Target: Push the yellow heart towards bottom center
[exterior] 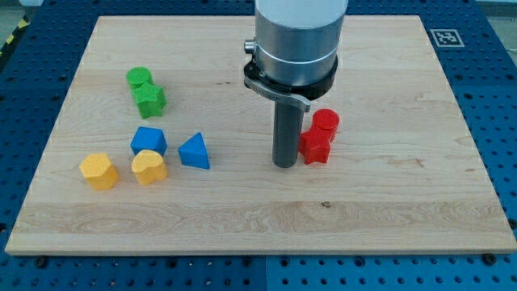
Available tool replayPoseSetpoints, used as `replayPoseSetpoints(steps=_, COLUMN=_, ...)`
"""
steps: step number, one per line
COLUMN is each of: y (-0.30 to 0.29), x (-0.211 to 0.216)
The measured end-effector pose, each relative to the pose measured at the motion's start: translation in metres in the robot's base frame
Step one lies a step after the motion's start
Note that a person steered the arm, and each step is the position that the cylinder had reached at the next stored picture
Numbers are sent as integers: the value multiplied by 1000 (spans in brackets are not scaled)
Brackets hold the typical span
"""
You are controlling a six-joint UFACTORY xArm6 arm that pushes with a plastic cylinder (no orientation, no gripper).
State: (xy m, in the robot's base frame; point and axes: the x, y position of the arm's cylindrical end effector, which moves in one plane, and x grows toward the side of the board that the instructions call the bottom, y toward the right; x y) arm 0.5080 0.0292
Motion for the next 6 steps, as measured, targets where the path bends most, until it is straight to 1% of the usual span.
replayPoseSetpoints(steps=1, y=0, x=0)
replayPoseSetpoints(steps=2, y=-17, x=10)
replayPoseSetpoints(steps=3, y=-35, x=28)
replayPoseSetpoints(steps=4, y=-39, x=64)
replayPoseSetpoints(steps=5, y=-95, x=81)
replayPoseSetpoints(steps=6, y=-164, x=90)
